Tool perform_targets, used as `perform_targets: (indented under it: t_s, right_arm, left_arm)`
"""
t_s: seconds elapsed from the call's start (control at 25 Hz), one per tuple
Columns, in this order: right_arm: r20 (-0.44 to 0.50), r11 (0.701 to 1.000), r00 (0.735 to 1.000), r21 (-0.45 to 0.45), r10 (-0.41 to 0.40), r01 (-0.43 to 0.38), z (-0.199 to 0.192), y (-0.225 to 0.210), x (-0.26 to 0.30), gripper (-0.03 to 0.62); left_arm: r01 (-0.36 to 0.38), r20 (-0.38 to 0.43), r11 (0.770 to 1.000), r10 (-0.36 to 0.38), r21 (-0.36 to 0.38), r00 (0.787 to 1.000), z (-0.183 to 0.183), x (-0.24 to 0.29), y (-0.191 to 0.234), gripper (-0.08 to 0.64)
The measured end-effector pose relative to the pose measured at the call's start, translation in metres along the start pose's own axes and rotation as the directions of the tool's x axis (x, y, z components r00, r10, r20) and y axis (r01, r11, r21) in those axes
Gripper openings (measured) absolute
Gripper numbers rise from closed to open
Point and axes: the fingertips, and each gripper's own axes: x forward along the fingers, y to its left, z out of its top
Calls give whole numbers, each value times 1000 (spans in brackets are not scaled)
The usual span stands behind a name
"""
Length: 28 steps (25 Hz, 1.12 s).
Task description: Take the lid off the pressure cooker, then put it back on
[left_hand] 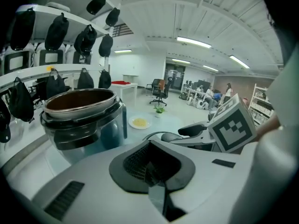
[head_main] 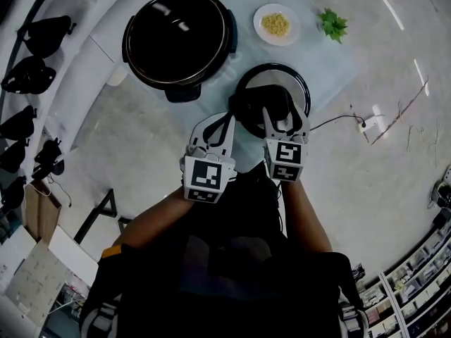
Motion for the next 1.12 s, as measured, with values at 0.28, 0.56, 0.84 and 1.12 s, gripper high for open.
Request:
perform_targets:
  t_s: [0.28, 0.56, 0.84, 1.12]
  right_arm:
    - [-12, 999, 1000, -54, -3, 2, -16, -10, 29, 304]
    - [-40, 999, 999, -54, -3, 1, -26, -12, 48, 304]
    - [-16, 999, 1000, -30, -17, 17, -25, -14, 50, 311]
    - [-33, 1000, 999, -4, -20, 20, -27, -17, 49, 296]
  left_arm:
    - [-30, -25, 999, 29, -16, 999, -11, 20, 12, 6]
    - [-28, -50, 999, 27, -27, 998, -18, 29, 12, 6]
    - [-21, -55, 999, 20, -25, 998, -19, 33, 13, 6]
    - [-21, -36, 1000, 20, -20, 999, -11, 28, 11, 6]
